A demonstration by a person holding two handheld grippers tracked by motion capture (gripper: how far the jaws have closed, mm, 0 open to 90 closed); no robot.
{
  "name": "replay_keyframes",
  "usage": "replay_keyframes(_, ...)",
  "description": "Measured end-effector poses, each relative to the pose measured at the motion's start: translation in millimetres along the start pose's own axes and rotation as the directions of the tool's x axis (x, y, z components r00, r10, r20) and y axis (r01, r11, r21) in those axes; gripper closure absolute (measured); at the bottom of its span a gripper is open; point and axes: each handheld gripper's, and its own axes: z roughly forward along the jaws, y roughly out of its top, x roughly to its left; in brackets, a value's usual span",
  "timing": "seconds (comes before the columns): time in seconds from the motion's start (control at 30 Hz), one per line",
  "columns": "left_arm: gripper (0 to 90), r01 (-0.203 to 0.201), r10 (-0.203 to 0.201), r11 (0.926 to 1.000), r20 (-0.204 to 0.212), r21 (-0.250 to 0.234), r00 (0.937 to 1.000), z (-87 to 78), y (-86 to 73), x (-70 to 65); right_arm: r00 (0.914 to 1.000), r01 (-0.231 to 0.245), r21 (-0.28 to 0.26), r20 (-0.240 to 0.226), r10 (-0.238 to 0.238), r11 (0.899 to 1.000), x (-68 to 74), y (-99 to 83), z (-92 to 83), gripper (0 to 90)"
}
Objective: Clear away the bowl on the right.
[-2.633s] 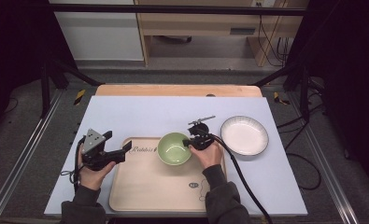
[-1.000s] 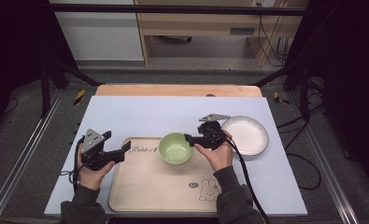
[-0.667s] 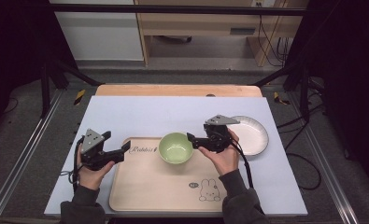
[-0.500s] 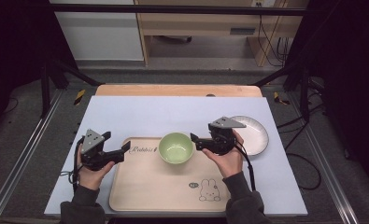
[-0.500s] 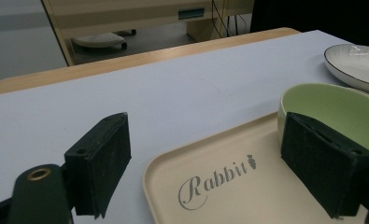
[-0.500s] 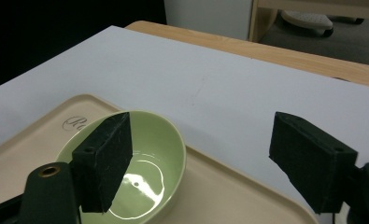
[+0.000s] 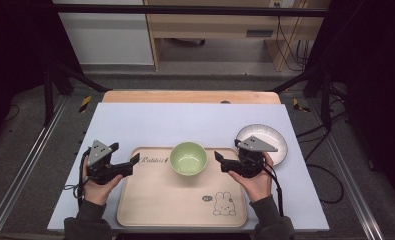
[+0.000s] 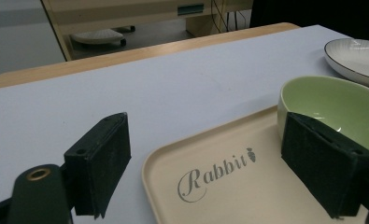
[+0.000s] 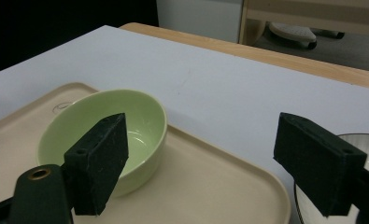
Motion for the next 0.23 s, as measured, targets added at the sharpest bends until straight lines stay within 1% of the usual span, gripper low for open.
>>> replay_keyframes(0.1, 15.4, 0.008, -0.008, 0.9999, -0.002, 0.011, 1.0, 1.0, -3.4, 1.9, 0.9998, 0.003, 0.009, 0.017, -0.003, 1.0, -3.2, -8.9, -3.8, 18.5)
replay_keyframes(0.13, 15.4, 0.004, -0.004, 0.9999, -0.004, 0.015, 1.0, 1.3, -4.4, 2.4, 0.9997, 0.002, 0.012, 0.023, -0.003, 1.0, -4.8, -11.4, -5.0, 18.5)
replay_keyframes(0.23, 15.4, 0.005, -0.005, 0.9997, -0.006, 0.024, 1.0, 1.5, -6.6, 2.6, 0.999, -0.011, 0.023, 0.044, 0.01, 1.0, -10.8, -18.2, -9.6, 18.9)
